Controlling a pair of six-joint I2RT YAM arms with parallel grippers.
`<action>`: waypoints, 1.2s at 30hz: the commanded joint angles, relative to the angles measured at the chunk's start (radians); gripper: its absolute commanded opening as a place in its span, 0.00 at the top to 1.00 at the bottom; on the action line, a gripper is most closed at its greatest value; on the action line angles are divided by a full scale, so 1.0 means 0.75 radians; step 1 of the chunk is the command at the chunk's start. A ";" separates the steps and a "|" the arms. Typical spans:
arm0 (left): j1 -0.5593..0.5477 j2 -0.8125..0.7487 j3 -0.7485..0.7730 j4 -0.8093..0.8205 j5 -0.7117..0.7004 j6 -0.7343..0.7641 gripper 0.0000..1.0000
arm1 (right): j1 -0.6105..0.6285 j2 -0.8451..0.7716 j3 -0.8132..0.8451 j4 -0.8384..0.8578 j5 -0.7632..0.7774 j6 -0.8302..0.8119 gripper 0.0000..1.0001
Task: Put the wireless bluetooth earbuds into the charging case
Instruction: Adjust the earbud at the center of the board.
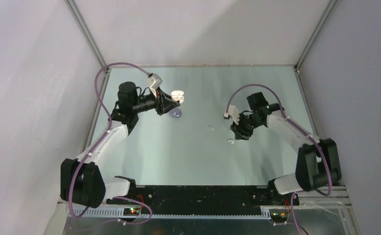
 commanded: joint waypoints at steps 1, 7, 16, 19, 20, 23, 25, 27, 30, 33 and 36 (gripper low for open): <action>0.007 -0.010 0.077 -0.031 0.016 0.068 1.00 | 0.021 -0.201 -0.230 0.219 -0.105 -0.609 0.57; 0.011 -0.019 0.096 -0.112 0.018 0.131 1.00 | 0.051 -0.225 -0.414 0.387 -0.089 -0.858 0.54; 0.011 -0.028 0.123 -0.190 0.005 0.185 1.00 | 0.081 -0.096 -0.417 0.457 -0.037 -0.881 0.52; 0.014 -0.027 0.125 -0.192 0.001 0.188 1.00 | 0.086 -0.076 -0.416 0.448 -0.030 -0.902 0.53; 0.014 -0.026 0.127 -0.192 0.001 0.190 1.00 | 0.089 -0.069 -0.416 0.441 -0.028 -0.914 0.53; 0.015 -0.025 0.129 -0.192 0.000 0.191 1.00 | 0.098 -0.039 -0.416 0.440 -0.012 -0.919 0.54; 0.016 -0.023 0.128 -0.192 -0.002 0.192 1.00 | 0.101 -0.025 -0.416 0.440 0.000 -0.924 0.55; 0.015 -0.025 0.128 -0.192 -0.004 0.193 1.00 | 0.101 -0.012 -0.416 0.444 0.003 -0.926 0.56; 0.017 -0.026 0.128 -0.192 -0.008 0.195 1.00 | 0.102 0.001 -0.415 0.448 0.010 -0.923 0.57; 0.019 -0.025 0.127 -0.192 -0.012 0.198 1.00 | 0.103 0.022 -0.407 0.448 0.012 -0.911 0.59; 0.021 -0.021 0.129 -0.192 -0.016 0.197 1.00 | 0.103 0.040 -0.395 0.461 0.017 -0.897 0.62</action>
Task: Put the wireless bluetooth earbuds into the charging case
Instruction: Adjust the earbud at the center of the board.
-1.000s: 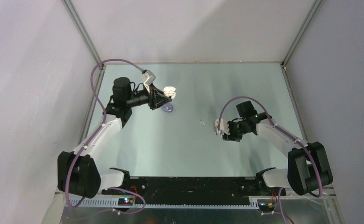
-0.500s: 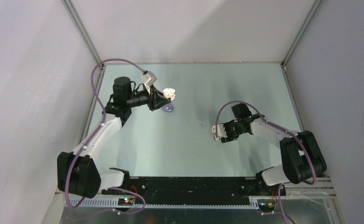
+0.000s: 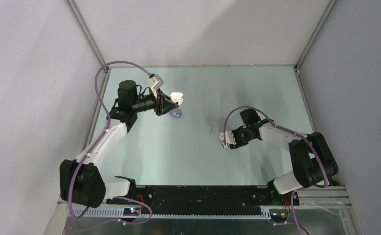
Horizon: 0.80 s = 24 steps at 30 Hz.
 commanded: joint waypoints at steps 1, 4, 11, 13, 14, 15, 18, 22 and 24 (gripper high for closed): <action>0.012 -0.020 0.064 0.023 -0.012 0.035 1.00 | 0.007 0.056 0.026 0.018 0.021 0.003 0.63; 0.014 -0.017 0.068 -0.009 -0.013 0.036 1.00 | 0.007 0.071 0.047 0.007 0.026 0.016 0.70; 0.017 0.004 0.076 -0.026 0.005 0.080 1.00 | -0.011 0.023 0.197 -0.216 0.025 0.150 0.83; 0.016 0.014 0.074 -0.020 0.022 0.110 1.00 | -0.011 -0.005 0.268 -0.334 0.004 0.217 0.85; 0.016 0.019 0.074 -0.022 0.037 0.149 1.00 | -0.008 -0.022 0.296 -0.418 -0.003 0.265 0.87; 0.017 0.024 0.076 -0.037 0.045 0.177 1.00 | -0.007 -0.039 0.347 -0.455 -0.020 0.289 0.87; 0.015 0.040 0.088 -0.104 0.082 0.364 1.00 | 0.006 -0.045 0.449 -0.639 -0.054 0.421 0.88; 0.014 0.064 0.140 -0.276 0.118 0.618 1.00 | 0.019 0.054 0.626 -0.902 -0.087 0.540 0.89; 0.013 0.068 0.155 -0.356 0.128 0.727 1.00 | 0.010 0.109 0.695 -0.986 -0.127 0.587 0.90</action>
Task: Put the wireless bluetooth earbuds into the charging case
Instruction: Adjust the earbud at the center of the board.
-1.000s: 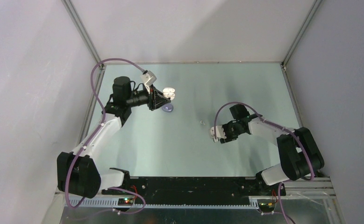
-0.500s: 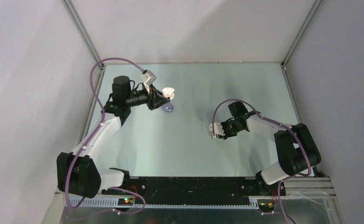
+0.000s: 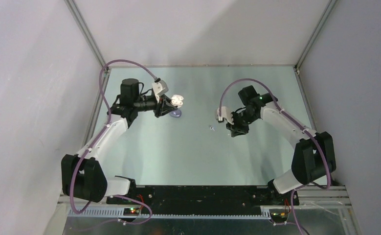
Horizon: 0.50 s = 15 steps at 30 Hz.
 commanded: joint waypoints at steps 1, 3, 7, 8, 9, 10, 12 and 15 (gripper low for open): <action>0.006 0.002 0.086 -0.185 0.076 0.362 1.00 | -0.002 0.124 0.171 -0.349 -0.113 0.194 0.90; 0.007 0.000 0.089 -0.230 0.080 0.427 1.00 | -0.005 0.197 0.233 -0.428 -0.136 0.227 0.90; 0.006 -0.009 0.089 -0.294 0.075 0.493 1.00 | -0.008 0.382 0.365 -0.613 -0.140 0.275 0.91; 0.007 -0.019 0.085 -0.302 0.071 0.496 1.00 | -0.010 0.454 0.413 -0.645 -0.131 0.279 0.91; 0.006 -0.024 0.083 -0.304 0.069 0.499 1.00 | -0.013 0.490 0.436 -0.711 -0.122 0.284 0.91; 0.007 -0.039 0.073 -0.305 0.062 0.498 1.00 | -0.013 0.569 0.483 -0.744 -0.092 0.285 0.92; 0.007 -0.065 0.054 -0.299 0.048 0.493 1.00 | -0.016 0.670 0.533 -0.816 -0.041 0.297 0.93; 0.006 -0.102 0.032 -0.296 0.027 0.480 1.00 | -0.016 0.768 0.561 -0.851 0.035 0.331 0.94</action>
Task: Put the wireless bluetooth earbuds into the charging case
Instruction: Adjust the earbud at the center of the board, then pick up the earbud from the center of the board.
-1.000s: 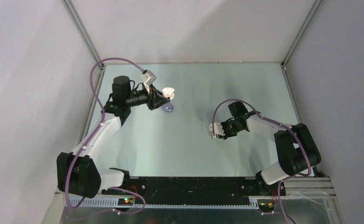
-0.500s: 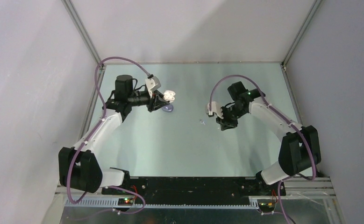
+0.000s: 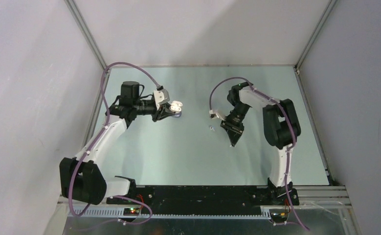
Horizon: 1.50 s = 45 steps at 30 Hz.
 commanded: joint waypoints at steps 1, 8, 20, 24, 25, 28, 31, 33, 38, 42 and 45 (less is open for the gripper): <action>0.007 -0.095 -0.015 -0.005 -0.006 0.043 1.00 | -0.009 0.133 0.081 -0.194 0.132 0.078 0.94; 0.006 -0.133 -0.036 -0.010 -0.036 0.007 1.00 | -0.027 0.316 0.173 -0.217 0.257 0.231 0.95; 0.007 -0.136 -0.015 -0.033 -0.033 -0.006 1.00 | -0.042 0.496 0.314 -0.189 0.375 0.398 0.86; 0.005 -0.145 -0.015 -0.031 -0.030 -0.019 1.00 | -0.066 0.530 0.399 -0.189 0.347 0.457 0.77; 0.004 -0.146 -0.014 -0.030 -0.031 -0.023 1.00 | -0.070 0.536 0.414 -0.183 0.346 0.475 0.72; 0.001 -0.149 -0.015 -0.030 -0.032 -0.029 1.00 | -0.089 0.548 0.476 -0.169 0.349 0.501 0.66; -0.002 -0.153 -0.015 -0.029 -0.033 -0.036 1.00 | -0.103 0.551 0.520 -0.153 0.357 0.514 0.57; -0.004 -0.152 -0.012 -0.032 -0.033 -0.038 1.00 | -0.115 0.552 0.534 -0.141 0.360 0.521 0.54; -0.007 -0.145 0.008 -0.055 -0.036 -0.034 1.00 | -0.155 0.529 0.596 -0.112 0.376 0.528 0.54; -0.007 -0.139 0.018 -0.068 -0.039 -0.026 1.00 | -0.206 0.360 0.510 0.032 0.293 0.487 0.55; -0.007 -0.133 0.019 -0.061 -0.032 -0.027 1.00 | -0.252 0.051 0.184 0.262 0.148 0.391 0.58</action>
